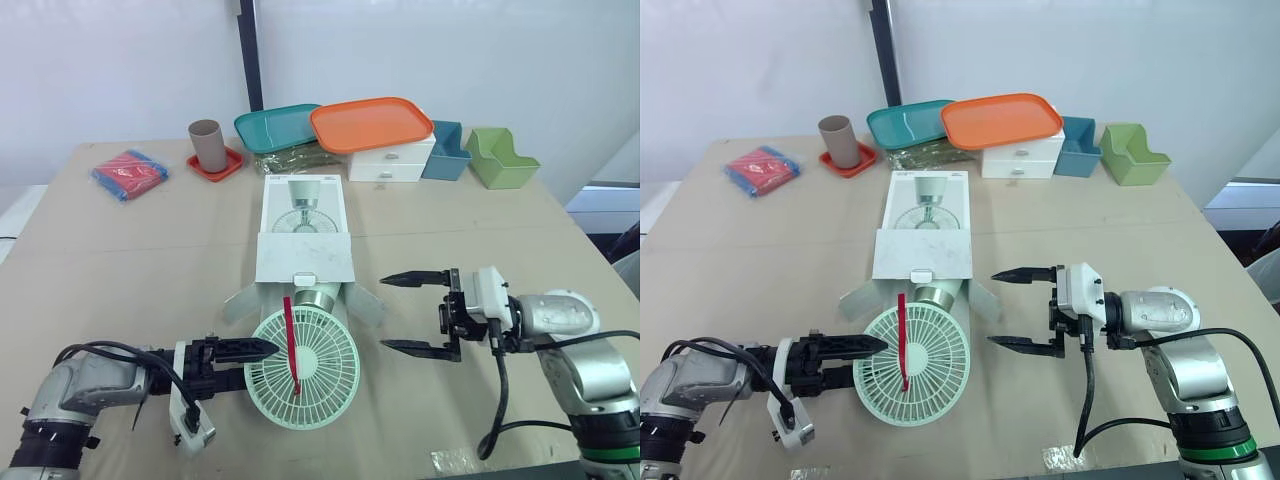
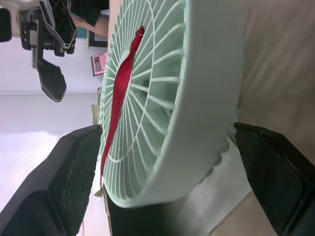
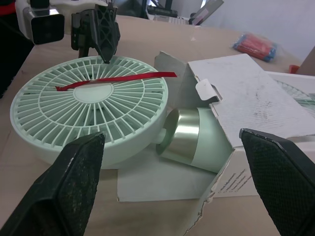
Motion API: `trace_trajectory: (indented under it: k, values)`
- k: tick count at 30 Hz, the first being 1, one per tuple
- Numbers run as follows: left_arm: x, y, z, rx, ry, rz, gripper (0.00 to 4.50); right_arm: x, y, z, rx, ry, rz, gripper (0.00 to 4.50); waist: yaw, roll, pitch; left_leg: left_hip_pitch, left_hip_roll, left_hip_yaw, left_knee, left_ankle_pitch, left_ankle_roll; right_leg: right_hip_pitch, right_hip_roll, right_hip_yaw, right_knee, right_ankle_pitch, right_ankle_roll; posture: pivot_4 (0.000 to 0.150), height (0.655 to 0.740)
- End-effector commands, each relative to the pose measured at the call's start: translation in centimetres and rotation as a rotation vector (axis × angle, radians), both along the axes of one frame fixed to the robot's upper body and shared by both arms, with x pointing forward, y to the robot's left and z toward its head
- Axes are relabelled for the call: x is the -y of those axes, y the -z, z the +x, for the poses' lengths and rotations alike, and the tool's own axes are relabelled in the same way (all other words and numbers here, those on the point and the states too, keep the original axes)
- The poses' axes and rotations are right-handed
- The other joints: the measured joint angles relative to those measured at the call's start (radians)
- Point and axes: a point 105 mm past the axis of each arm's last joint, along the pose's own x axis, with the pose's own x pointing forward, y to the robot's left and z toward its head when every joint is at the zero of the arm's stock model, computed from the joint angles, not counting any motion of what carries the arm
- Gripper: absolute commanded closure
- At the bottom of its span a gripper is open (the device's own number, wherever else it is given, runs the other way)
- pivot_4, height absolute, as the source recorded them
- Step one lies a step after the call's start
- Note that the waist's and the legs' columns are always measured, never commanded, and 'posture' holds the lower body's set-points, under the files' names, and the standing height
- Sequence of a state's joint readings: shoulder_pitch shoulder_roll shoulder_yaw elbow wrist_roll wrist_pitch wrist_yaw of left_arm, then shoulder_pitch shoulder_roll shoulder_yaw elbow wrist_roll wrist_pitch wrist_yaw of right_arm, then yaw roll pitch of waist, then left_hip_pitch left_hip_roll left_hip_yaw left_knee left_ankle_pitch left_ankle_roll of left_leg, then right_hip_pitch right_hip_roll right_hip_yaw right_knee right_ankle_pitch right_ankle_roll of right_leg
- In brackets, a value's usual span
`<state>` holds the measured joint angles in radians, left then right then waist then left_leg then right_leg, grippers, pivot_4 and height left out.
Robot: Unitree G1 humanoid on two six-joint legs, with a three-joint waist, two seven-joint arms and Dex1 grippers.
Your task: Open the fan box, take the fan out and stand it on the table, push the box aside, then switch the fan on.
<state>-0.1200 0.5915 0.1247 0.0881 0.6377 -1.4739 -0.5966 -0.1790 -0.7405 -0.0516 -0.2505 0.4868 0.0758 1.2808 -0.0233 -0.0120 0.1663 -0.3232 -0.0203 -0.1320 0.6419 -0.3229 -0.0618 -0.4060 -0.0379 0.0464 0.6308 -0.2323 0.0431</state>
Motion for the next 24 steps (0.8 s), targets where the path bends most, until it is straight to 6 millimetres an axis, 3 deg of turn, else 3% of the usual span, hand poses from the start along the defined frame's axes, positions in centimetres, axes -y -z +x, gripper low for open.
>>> trace_trajectory:
  k: [1, 9, 11, 13, 18, 24]
  values:
    - [0.3, -0.6, 0.0, 0.076, 0.02, -0.017, 0.0, -0.3, -1.0, 0.1, 0.048, 0.005, -0.004, 0.03, 0.0, 0.0, 0.0, 0.0, 0.0, 0.0, 0.0, 0.0, 0.0, 0.0, 0.0, 0.0, 0.0, 0.0, 0.0, 0.15, 0.74]
    - [1.0, -0.4, -1.2, 0.117, 0.106, -0.049, 0.0, -0.5, -0.9, 0.4, 0.048, 0.014, -0.019, 0.03, 0.0, -0.001, -0.001, 0.0, 0.0, 0.0, 0.001, 0.0, 0.0, 0.0, 0.0, 0.0, 0.0, 0.001, 0.001, 0.15, 0.74]
    - [0.9, -0.3, -1.2, 0.115, 0.104, -0.043, 0.55, -0.6, -0.9, 0.5, 0.05, 0.017, -0.021, 0.0, 0.0, -0.001, -0.001, 0.0, 0.0, 0.0, 0.001, 0.0, 0.0, 0.0, -0.001, 0.0, 0.0, 0.001, 0.001, 0.15, 0.74]
    - [0.9, -0.2, -1.0, 0.115, 0.098, -0.041, 0.76, -0.6, -1.0, 0.7, 0.052, 0.022, -0.022, 0.0, 0.0, -0.001, -0.001, 0.0, 0.0, 0.0, 0.001, 0.0, 0.0, 0.0, -0.001, 0.0, 0.001, 0.001, 0.001, 0.15, 0.74]
    - [0.9, 0.0, -0.7, 0.108, 0.087, -0.047, 2.46, -0.7, -1.0, 0.8, 0.056, 0.027, -0.029, 0.0, 0.001, -0.001, -0.001, 0.0, 0.0, 0.0, 0.002, 0.0, 0.0, 0.0, 0.0, 0.0, 0.001, 0.001, 0.001, 0.15, 0.74]
    - [0.8, -0.4, -0.6, 0.093, 0.062, -0.091, 2.64, -0.9, -1.1, 1.1, 0.058, 0.04, -0.014, 0.0, 0.0, -0.001, -0.001, 0.0, 0.0, 0.0, 0.003, 0.0, 0.0, 0.0, 0.0, 0.0, 0.002, 0.001, 0.001, 0.15, 0.74]
